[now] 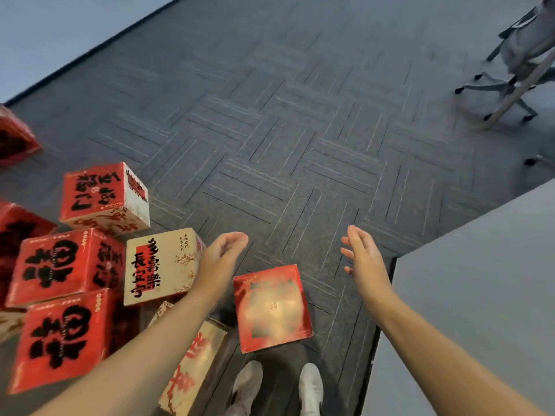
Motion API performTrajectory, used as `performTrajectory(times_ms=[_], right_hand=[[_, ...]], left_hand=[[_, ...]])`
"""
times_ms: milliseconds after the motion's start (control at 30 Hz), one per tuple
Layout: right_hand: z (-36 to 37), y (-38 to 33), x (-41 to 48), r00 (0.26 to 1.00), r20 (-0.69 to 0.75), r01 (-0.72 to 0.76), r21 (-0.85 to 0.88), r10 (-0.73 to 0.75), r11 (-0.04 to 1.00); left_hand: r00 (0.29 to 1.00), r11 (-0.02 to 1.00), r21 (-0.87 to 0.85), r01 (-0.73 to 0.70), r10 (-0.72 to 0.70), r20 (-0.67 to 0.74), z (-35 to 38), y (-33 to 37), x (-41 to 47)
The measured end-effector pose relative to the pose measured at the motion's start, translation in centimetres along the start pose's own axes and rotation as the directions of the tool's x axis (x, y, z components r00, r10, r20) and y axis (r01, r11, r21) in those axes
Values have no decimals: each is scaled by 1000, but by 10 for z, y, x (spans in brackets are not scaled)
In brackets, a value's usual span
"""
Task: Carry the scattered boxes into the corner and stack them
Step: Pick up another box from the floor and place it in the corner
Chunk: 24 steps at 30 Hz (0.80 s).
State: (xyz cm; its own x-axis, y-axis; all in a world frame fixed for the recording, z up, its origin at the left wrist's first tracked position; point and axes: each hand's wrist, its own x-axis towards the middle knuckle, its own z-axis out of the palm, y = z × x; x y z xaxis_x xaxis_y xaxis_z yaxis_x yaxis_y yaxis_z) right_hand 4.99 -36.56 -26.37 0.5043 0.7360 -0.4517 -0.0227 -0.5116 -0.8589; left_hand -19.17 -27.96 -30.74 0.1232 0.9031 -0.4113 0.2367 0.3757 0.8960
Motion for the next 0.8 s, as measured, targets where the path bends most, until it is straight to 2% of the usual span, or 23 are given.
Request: performTrajectory(times_ms=[167,367,633,800], right_hand=[[21,84,82,994,109,-18,-49,24,999],[50,211,144,968,223,-85,-145,116,986],[95,393,218,960,171,-184,-202,219,962],[121,478,256,953,123,-231,-292,276,928]], left_hand=[[981,994,-48,101,-108,-163,29,-94,27],[951,972,-97,212,-228,-210,64,-225,59],[892,934,-141,329,-356,-277,68,-399,121],[868,901,-183,393,-429,-251,77,-484,147]])
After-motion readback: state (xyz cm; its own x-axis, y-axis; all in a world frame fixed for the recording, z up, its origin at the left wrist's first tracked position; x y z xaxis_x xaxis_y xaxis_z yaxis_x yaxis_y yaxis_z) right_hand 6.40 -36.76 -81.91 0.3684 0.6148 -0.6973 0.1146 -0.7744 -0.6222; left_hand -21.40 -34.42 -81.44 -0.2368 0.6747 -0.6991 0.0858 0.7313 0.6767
